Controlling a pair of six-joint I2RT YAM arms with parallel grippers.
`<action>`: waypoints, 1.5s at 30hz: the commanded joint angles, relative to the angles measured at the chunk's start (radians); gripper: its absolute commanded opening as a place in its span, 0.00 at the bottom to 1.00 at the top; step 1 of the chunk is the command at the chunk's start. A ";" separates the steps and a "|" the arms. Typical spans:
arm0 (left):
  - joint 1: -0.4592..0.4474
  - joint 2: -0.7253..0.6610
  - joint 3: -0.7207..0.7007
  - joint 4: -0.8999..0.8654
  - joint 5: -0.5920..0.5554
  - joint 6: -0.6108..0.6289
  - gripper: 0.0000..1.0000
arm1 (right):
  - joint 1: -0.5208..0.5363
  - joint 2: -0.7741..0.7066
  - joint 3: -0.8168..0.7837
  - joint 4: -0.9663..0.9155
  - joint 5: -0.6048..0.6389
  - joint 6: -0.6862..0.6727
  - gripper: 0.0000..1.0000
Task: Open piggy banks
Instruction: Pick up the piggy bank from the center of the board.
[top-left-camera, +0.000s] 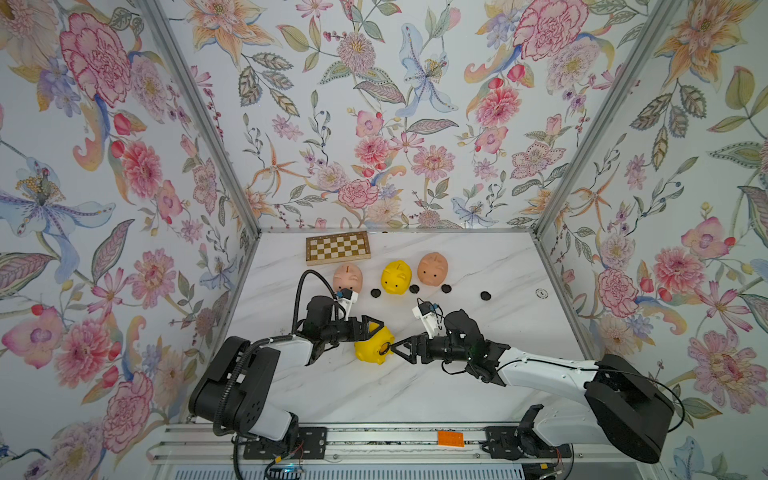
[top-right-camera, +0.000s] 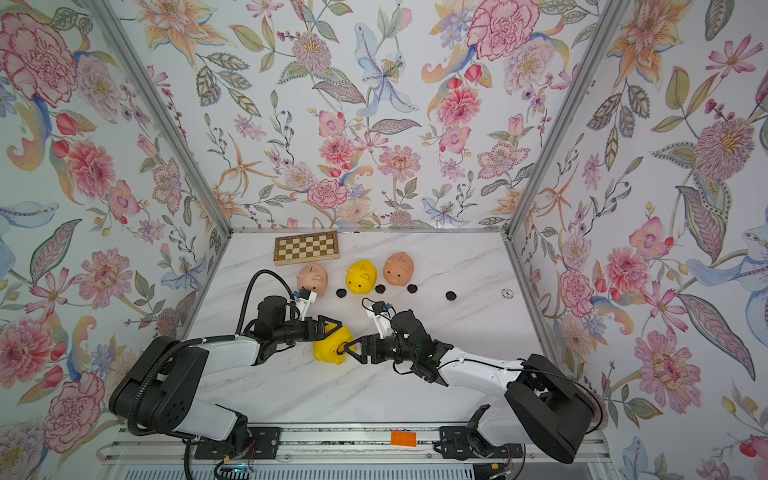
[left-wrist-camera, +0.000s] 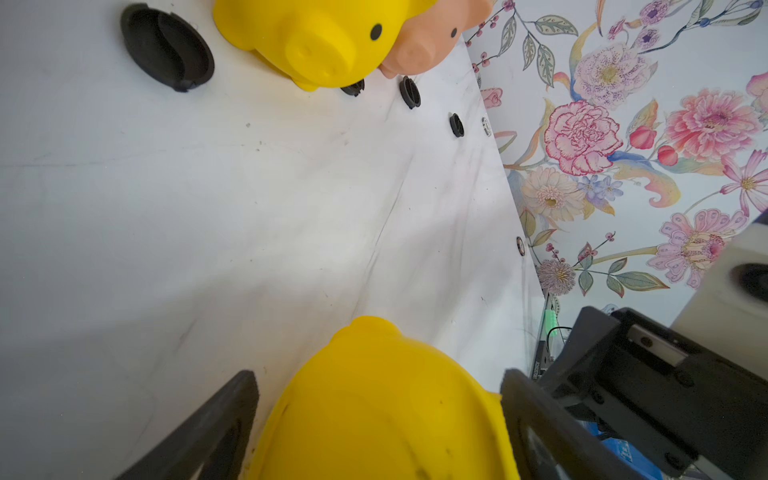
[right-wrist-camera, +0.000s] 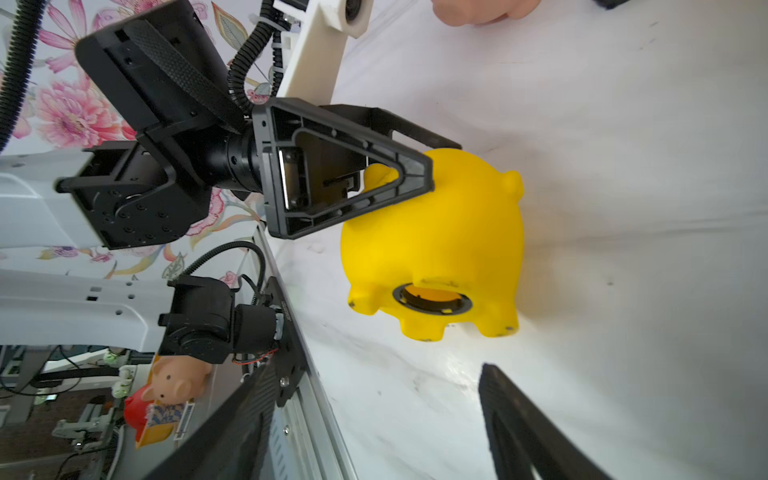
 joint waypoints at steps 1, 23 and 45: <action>0.012 -0.006 -0.018 0.046 0.019 -0.022 0.94 | 0.042 0.052 -0.019 0.233 0.071 0.100 0.80; 0.011 -0.008 -0.050 0.131 0.048 -0.101 0.94 | 0.085 0.395 0.017 0.611 0.121 0.284 0.77; 0.045 -0.194 0.040 -0.191 -0.174 -0.035 0.96 | 0.020 0.658 0.019 0.900 0.038 0.436 0.84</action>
